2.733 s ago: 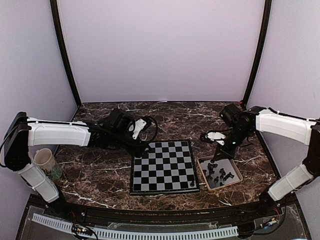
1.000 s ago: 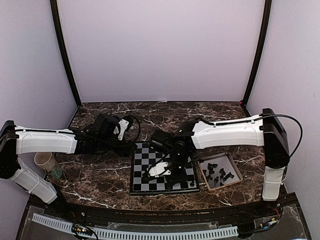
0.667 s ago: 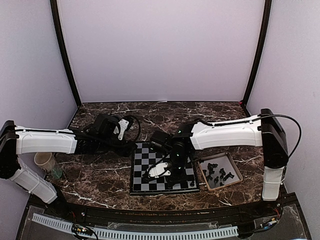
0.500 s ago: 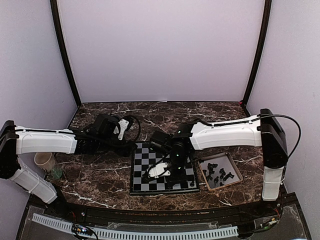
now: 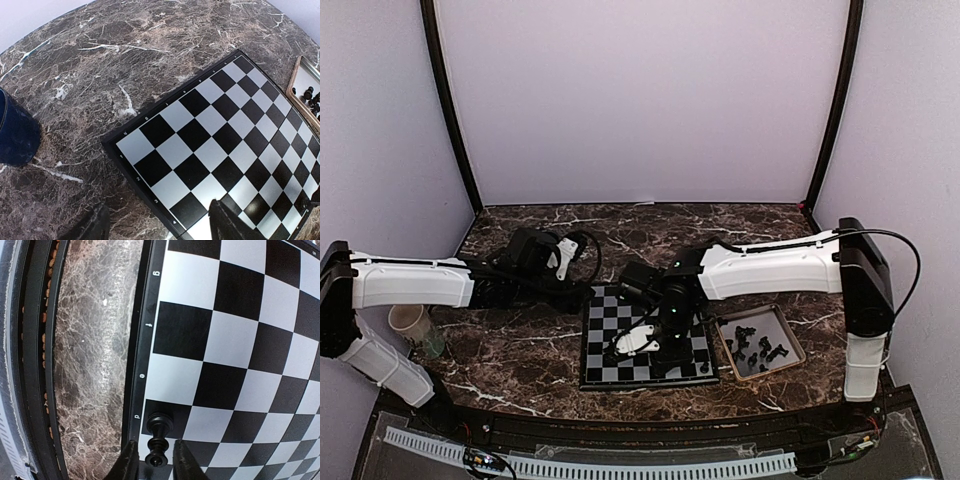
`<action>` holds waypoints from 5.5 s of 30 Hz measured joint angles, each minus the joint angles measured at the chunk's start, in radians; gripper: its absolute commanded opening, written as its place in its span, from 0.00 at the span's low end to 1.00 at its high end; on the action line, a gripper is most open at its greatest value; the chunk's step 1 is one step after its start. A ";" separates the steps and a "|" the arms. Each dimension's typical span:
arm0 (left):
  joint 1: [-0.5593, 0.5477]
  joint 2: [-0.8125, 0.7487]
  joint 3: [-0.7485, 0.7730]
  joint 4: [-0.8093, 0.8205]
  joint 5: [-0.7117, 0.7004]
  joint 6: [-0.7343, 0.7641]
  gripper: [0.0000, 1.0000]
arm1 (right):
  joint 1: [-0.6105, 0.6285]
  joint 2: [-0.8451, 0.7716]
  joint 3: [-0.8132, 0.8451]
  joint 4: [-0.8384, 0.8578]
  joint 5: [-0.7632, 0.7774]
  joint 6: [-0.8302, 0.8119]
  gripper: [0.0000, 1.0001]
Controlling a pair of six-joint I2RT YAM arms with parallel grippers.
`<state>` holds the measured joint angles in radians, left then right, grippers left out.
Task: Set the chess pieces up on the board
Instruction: Place the queen at d8, then pick up the bishop from the storage box, then place the bishop on c8.
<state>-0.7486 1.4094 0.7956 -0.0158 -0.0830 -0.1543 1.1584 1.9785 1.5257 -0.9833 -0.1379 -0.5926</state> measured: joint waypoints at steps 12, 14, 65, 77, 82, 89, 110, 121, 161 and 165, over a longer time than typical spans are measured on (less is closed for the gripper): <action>0.000 0.000 0.000 -0.001 0.036 0.004 0.69 | -0.029 -0.030 0.005 -0.017 -0.051 0.011 0.42; 0.000 0.000 0.003 -0.005 0.042 0.008 0.68 | -0.064 -0.065 -0.001 -0.016 -0.066 0.010 0.43; -0.069 0.320 0.275 -0.085 0.183 0.112 0.62 | -0.589 -0.394 -0.594 0.222 -0.067 0.045 0.16; -0.069 0.320 0.275 -0.082 0.184 0.112 0.63 | -0.589 -0.372 -0.564 0.220 -0.075 0.049 0.07; -0.069 0.320 0.266 -0.077 0.184 0.112 0.62 | -0.589 -0.407 -0.550 0.184 -0.074 0.048 0.06; -0.069 0.320 0.262 -0.064 0.184 0.102 0.62 | -0.586 -0.467 -0.525 0.145 -0.088 0.048 0.06; -0.044 0.172 0.081 -0.007 0.168 0.010 0.63 | -0.239 -0.229 -0.241 0.079 -0.138 0.020 0.06; -0.016 0.129 0.048 0.014 0.154 -0.011 0.63 | -0.168 -0.208 -0.241 0.048 -0.107 0.002 0.07; -0.013 0.129 0.045 0.029 0.154 -0.016 0.63 | -0.144 -0.180 -0.282 0.071 -0.089 -0.004 0.24; -0.013 0.129 0.045 0.029 0.158 -0.016 0.63 | -0.144 -0.180 -0.281 0.070 -0.090 -0.002 0.30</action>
<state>-0.7616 1.5387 0.8402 0.0132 0.0750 -0.1699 1.0145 1.7981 1.2446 -0.9134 -0.2276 -0.5945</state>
